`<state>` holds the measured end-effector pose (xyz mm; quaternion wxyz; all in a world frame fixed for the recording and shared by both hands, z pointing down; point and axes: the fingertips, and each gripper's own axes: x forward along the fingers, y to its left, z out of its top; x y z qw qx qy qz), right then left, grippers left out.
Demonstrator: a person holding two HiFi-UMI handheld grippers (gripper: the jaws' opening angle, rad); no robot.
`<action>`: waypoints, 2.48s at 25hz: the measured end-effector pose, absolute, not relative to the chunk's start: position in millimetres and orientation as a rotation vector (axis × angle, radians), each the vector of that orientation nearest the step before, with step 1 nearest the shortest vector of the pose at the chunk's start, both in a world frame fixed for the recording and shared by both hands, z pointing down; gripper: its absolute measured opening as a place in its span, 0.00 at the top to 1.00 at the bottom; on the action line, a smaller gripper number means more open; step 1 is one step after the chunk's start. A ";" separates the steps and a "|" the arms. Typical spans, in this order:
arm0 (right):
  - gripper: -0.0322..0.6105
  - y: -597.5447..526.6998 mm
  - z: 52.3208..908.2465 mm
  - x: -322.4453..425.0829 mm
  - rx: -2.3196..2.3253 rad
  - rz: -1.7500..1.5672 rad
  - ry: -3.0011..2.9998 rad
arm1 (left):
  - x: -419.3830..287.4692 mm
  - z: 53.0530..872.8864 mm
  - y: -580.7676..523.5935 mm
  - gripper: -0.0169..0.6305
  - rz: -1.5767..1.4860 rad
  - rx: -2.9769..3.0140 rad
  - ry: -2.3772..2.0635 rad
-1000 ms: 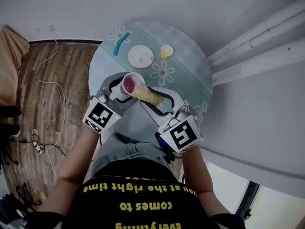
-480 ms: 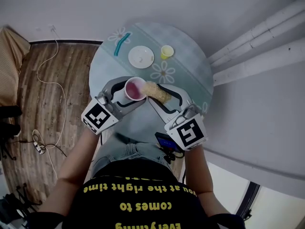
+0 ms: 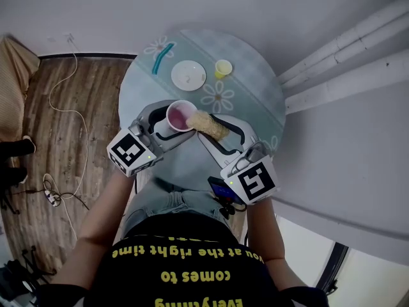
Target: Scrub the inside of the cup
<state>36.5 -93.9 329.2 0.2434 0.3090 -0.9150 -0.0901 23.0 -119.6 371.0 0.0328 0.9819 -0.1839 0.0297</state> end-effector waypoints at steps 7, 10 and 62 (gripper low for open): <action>0.70 -102.8 323.2 46.3 0.893 -0.230 -2.539 | 29.3 363.3 -108.5 0.50 0.015 3.002 -0.444; 0.70 -102.2 321.5 43.8 0.894 -0.230 -2.546 | 28.1 361.7 -104.5 0.50 -0.034 2.976 -0.386; 0.70 -95.1 292.9 30.3 0.962 -0.173 -2.727 | 13.2 345.3 -118.6 0.50 -0.447 2.513 -0.214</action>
